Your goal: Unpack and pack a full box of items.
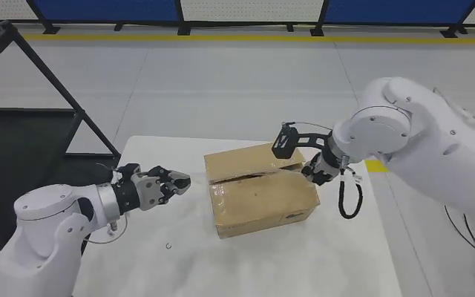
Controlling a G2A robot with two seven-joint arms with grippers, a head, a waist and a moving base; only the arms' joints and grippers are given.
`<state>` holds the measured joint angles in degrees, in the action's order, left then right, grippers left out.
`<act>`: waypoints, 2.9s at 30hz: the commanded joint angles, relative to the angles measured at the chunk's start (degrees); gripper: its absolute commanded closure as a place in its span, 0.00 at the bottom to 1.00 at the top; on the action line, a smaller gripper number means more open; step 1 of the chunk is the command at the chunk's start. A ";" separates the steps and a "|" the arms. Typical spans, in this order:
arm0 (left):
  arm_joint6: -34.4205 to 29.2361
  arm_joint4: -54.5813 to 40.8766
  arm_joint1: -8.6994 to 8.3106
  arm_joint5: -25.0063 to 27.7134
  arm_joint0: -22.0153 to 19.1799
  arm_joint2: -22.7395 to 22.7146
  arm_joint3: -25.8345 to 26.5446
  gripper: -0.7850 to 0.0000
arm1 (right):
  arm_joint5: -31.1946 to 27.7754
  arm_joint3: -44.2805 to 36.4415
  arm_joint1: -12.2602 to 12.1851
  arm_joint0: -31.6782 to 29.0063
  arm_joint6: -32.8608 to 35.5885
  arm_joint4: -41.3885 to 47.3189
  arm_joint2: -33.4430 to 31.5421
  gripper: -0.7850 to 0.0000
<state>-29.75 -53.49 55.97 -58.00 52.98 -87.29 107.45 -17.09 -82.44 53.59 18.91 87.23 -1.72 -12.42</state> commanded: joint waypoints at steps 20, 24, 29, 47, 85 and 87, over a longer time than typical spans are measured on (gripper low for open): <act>7.72 -26.77 -5.73 0.00 -6.44 6.00 -10.83 1.00 | 0.99 17.15 4.43 0.20 0.77 18.63 2.68 1.00; 7.71 -27.39 -6.77 0.00 -6.09 6.61 -11.05 1.00 | 1.62 22.09 6.88 -1.08 0.77 20.95 2.68 1.00; 7.58 -27.57 -7.11 0.00 -5.94 6.89 -11.09 1.00 | 2.42 23.59 7.87 -1.49 0.77 21.70 2.68 1.00; 5.91 -27.41 -7.85 0.00 -5.05 8.05 -10.61 1.00 | 2.42 23.59 7.87 -1.49 0.77 21.70 2.68 1.00; 6.95 -21.68 -6.42 3.01 -8.52 15.85 -16.36 1.00 | 10.64 30.41 7.03 -6.61 0.77 25.23 2.68 1.00; 6.79 -21.58 -6.26 3.28 -8.96 16.38 -17.33 1.00 | 11.20 30.90 7.21 -6.58 0.77 24.95 2.68 1.00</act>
<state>-22.91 -75.16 49.63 -54.84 44.22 -71.18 90.60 -6.10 -51.73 60.71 12.30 88.00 23.36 -9.74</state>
